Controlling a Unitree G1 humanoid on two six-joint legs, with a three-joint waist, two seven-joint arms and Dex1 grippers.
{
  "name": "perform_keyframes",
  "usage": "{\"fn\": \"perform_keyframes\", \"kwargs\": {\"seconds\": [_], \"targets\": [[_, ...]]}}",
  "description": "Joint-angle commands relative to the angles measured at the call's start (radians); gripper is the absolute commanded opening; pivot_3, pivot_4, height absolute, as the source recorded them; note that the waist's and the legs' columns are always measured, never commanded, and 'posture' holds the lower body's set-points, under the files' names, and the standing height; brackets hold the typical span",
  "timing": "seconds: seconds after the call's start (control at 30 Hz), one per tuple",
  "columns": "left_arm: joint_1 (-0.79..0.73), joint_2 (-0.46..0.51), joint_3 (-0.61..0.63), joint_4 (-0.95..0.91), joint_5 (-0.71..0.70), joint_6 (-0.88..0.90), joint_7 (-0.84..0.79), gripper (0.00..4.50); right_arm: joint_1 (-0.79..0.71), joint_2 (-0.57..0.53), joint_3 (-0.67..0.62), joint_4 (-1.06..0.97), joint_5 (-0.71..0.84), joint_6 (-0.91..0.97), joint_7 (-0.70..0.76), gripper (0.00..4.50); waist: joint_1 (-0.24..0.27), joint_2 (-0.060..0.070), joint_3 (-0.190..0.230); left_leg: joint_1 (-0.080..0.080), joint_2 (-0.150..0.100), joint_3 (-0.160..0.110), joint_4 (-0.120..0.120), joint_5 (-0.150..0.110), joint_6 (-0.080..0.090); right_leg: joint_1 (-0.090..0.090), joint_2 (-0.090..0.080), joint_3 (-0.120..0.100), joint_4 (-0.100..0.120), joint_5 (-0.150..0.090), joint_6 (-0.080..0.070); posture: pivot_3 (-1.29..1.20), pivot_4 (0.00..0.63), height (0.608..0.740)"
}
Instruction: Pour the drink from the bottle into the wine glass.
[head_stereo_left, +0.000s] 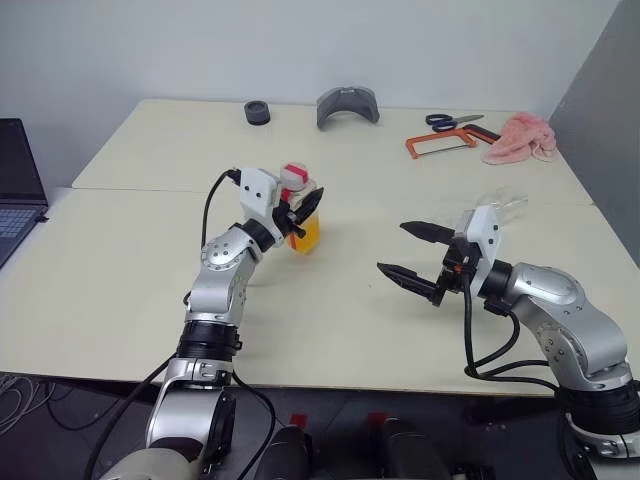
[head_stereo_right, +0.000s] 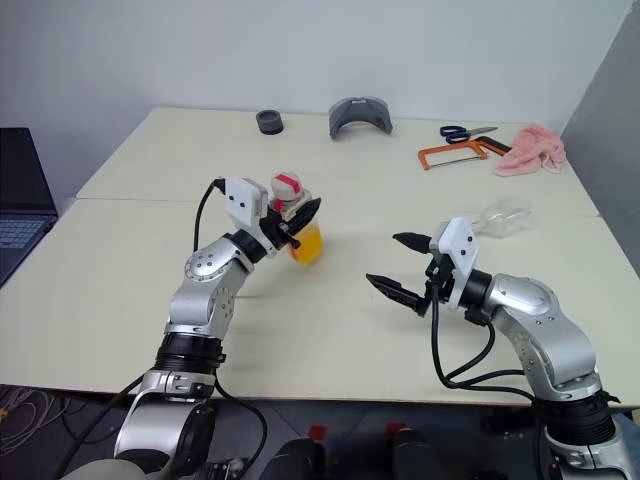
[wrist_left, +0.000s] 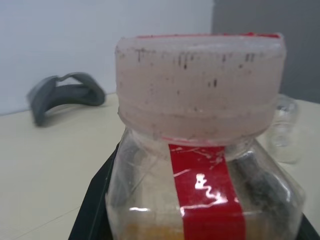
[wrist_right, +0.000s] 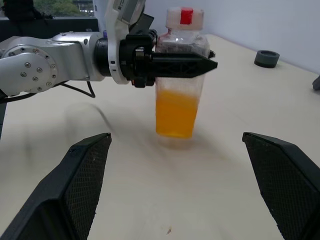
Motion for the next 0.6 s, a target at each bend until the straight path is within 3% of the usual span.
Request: {"fn": "perform_keyframes", "kwargs": {"seconds": [0.03, 0.3, 0.6], "targets": [[-0.037, -0.015, -0.012, -0.024, -0.082, -0.010, -0.128, 1.77, -0.027, -0.003, -0.043, -0.065, 0.036, 0.018, -0.025, 4.50, 0.000, 0.000, 0.000, 0.000, 0.000, 0.000, 0.000, 0.000, 0.000, 0.000, 0.000, 0.000, 0.000, 0.000, 0.000, 0.00, 0.150, 0.740], [-0.102, -0.044, -0.043, 0.012, -0.175, 0.057, -0.340, 1.77, -0.114, 0.002, -0.084, -0.162, 0.164, 0.177, -0.123, 4.50, -0.002, 0.000, 0.000, 0.000, 0.000, 0.000, 0.000, -0.001, 0.001, 0.000, 0.001, 0.000, 0.000, 0.000, 0.000, 0.00, 0.150, 0.740], [-0.174, -0.067, -0.110, 0.052, -0.166, 0.069, -0.492, 1.77, -0.277, 0.051, -0.038, -0.164, 0.227, 0.359, -0.270, 4.50, -0.003, 0.000, 0.000, 0.000, 0.000, -0.001, 0.000, -0.001, 0.001, 0.000, 0.001, 0.000, 0.000, 0.000, 0.000, 0.00, 0.150, 0.740]]}}
